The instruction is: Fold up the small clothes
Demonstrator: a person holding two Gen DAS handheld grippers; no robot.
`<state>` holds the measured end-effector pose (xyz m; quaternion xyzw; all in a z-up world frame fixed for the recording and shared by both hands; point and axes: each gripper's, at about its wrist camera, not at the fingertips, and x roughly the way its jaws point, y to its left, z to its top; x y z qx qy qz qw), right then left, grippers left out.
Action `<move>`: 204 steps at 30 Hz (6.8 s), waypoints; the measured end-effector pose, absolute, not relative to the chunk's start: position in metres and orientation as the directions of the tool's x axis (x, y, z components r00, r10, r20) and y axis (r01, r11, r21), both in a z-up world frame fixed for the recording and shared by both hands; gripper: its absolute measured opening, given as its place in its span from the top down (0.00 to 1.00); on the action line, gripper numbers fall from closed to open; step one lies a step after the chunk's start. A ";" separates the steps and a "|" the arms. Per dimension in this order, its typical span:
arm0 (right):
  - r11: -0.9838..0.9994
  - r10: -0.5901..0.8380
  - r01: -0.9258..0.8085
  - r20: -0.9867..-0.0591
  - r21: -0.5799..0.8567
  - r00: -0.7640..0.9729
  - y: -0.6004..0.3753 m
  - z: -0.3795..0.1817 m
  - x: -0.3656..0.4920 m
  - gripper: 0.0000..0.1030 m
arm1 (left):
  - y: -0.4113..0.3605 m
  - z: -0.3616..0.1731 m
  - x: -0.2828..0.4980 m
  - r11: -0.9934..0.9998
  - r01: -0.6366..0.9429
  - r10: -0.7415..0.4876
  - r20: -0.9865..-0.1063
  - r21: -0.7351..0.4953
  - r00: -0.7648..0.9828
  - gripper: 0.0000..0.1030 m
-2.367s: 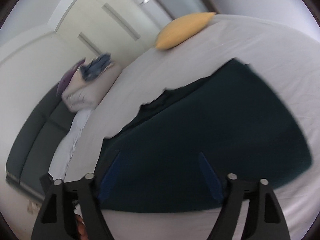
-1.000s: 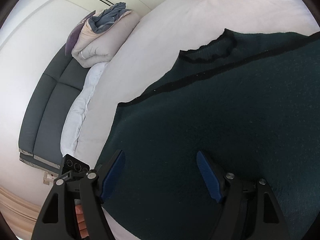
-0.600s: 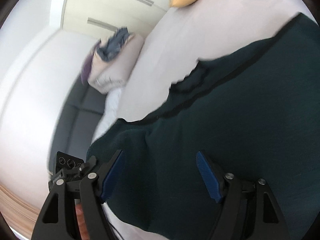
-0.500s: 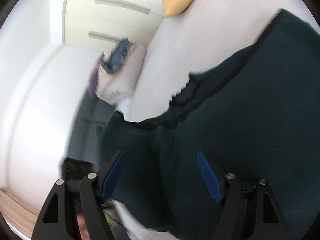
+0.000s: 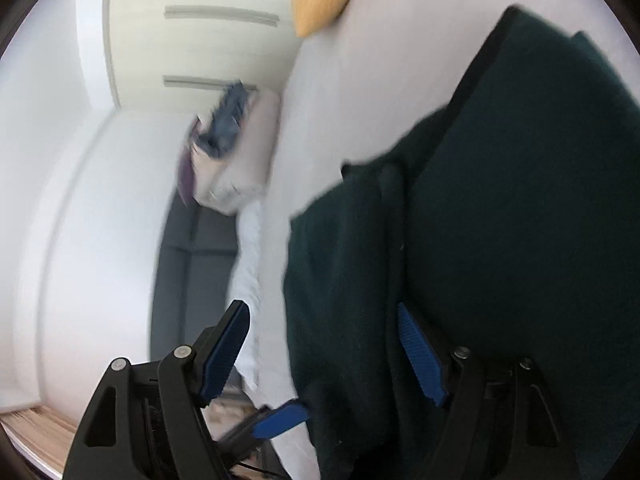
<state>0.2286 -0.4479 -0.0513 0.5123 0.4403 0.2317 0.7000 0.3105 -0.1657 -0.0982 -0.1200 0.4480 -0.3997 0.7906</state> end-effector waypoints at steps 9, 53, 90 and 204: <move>0.480 0.770 0.145 -0.495 0.865 0.402 -0.423 -0.043 0.245 0.25 | -0.081 -0.109 0.322 0.716 0.442 -0.698 -0.577 -0.540 0.425 0.27; 0.697 0.447 0.203 -0.638 0.688 0.628 -0.527 -0.010 0.173 0.97 | -0.217 -0.146 0.326 0.706 0.650 -0.609 -0.709 -0.281 0.356 0.27; 0.647 0.574 0.124 -0.588 0.752 0.570 -0.509 -0.015 0.199 0.86 | -0.222 -0.157 0.330 0.671 0.651 -0.662 -0.682 -0.355 0.310 0.27; 0.997 -0.006 0.072 -0.847 0.037 0.532 -0.414 0.023 0.136 0.78 | -0.181 -0.129 0.351 0.841 0.476 -0.445 -0.831 -0.258 0.335 0.69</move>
